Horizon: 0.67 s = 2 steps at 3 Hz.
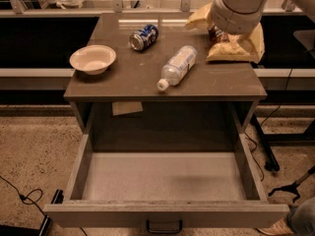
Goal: Place blue plastic bottle into top drawer
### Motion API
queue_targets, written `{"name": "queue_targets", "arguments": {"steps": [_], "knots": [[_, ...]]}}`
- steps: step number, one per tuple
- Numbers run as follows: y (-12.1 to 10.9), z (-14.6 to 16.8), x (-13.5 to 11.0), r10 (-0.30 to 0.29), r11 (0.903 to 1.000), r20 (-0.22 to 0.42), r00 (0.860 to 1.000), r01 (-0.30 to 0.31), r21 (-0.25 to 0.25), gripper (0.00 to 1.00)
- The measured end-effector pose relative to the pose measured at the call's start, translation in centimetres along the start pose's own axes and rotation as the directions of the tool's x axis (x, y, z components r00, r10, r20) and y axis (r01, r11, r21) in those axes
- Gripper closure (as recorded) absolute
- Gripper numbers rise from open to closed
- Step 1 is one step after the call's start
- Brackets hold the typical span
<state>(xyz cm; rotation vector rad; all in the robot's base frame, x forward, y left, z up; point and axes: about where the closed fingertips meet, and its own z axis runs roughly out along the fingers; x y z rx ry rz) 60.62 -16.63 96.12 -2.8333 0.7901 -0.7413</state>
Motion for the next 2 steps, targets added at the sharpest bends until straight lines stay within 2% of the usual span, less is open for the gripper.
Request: {"name": "queue_targets", "arguments": {"steps": [1, 2], "knots": [[-1.6, 1.6, -0.2, 0.016, 0.9995, 0.005, 1.000, -0.016, 0.028, 0.00], [-2.8, 5.0, -0.9, 0.020, 0.9984, 0.021, 1.000, -0.021, 0.052, 0.00]]}}
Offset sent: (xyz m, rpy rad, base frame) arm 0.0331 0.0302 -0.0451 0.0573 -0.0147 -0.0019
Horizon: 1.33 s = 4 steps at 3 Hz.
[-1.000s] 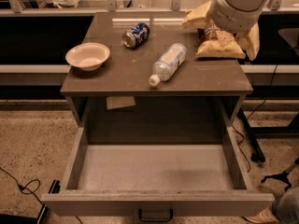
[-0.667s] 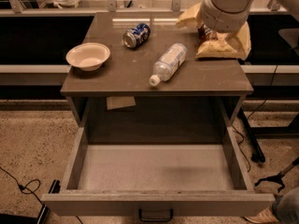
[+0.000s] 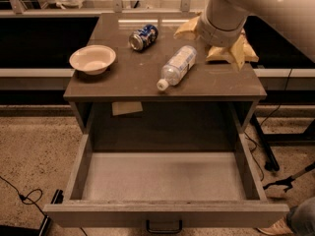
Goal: Place blue plastic bottle into top drawer
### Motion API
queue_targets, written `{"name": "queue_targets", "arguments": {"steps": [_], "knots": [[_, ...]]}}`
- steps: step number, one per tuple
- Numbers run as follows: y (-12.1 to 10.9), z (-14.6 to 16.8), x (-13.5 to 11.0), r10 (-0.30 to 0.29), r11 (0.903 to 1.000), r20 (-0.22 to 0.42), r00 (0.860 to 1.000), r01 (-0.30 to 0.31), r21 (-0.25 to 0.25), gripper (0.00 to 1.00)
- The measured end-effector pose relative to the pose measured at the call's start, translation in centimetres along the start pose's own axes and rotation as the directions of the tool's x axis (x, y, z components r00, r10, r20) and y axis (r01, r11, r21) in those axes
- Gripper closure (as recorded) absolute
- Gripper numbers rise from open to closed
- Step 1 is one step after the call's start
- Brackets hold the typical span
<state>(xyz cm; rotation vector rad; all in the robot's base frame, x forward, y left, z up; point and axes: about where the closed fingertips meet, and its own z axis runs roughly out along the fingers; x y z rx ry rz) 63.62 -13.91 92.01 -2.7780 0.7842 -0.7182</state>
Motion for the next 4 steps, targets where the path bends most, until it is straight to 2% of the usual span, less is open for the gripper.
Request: {"name": "queue_targets", "arguments": {"steps": [4], "knots": [[-2.7, 2.9, -0.5, -0.080, 0.9968, 0.046, 0.996, 0.080, -0.004, 0.00]]}}
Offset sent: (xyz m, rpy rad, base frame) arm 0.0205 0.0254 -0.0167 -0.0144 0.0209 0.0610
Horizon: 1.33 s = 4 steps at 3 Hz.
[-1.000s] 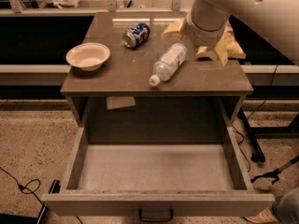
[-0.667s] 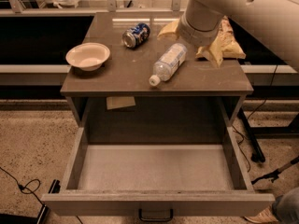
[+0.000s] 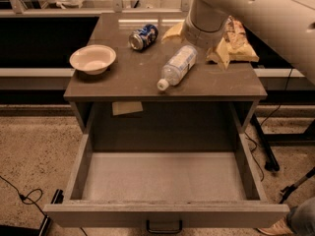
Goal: Place blue plastic bottle into top drawer
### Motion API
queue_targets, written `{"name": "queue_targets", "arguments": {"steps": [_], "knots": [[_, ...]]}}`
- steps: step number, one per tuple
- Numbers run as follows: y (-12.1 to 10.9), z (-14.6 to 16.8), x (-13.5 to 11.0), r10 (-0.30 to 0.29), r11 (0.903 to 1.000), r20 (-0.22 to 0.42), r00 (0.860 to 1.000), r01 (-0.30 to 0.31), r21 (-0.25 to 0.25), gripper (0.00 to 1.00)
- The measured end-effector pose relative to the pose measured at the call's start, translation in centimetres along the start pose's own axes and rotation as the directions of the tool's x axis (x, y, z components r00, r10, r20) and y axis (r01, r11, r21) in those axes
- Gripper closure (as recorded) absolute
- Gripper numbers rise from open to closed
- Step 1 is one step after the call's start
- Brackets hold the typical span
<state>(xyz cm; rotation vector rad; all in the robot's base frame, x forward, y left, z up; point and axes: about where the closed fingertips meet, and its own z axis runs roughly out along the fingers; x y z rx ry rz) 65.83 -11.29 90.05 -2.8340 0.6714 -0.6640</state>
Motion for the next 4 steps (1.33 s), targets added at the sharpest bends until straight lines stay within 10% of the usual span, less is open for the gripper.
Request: {"name": "queue_targets", "arguments": {"steps": [3, 4], "knots": [[-1.2, 4.8, 0.7, -0.002, 0.9975, 0.063, 0.998, 0.006, -0.070, 0.00], [-0.8, 5.9, 1.2, 0.012, 0.9961, 0.073, 0.997, -0.006, -0.089, 0.19]]}}
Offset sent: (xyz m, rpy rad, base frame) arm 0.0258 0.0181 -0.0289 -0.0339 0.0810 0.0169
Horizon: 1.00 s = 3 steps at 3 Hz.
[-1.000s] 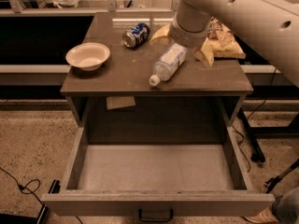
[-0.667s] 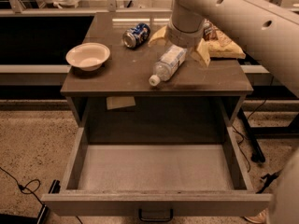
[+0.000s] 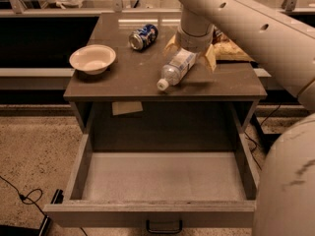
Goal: Place blue plastic bottle into top drawer
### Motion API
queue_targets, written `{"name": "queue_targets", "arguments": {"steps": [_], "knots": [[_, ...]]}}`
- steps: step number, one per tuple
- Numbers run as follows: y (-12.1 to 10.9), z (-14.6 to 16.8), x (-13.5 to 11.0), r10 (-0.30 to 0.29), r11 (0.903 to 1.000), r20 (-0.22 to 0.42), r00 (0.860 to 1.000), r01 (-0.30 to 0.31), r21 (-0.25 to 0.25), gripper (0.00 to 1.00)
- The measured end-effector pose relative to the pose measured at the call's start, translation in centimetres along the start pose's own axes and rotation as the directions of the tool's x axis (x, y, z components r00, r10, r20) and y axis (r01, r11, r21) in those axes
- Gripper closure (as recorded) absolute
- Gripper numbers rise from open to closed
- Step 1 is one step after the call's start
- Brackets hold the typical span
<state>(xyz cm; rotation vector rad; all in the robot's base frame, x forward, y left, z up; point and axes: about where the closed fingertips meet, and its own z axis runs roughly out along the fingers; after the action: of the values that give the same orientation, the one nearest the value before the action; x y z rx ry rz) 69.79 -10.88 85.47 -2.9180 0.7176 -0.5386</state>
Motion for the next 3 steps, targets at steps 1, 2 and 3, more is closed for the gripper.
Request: {"name": "queue_targets", "arguments": {"steps": [1, 2, 3], "knots": [[0.0, 0.9, -0.1, 0.000, 0.9999, 0.020, 1.000, 0.001, -0.010, 0.42], [-0.1, 1.1, -0.3, -0.005, 1.0000, 0.038, 0.999, 0.005, 0.005, 0.66], [0.2, -1.2, 0.4, 0.011, 0.9960, 0.043, 0.999, -0.015, 0.088, 0.89]]}}
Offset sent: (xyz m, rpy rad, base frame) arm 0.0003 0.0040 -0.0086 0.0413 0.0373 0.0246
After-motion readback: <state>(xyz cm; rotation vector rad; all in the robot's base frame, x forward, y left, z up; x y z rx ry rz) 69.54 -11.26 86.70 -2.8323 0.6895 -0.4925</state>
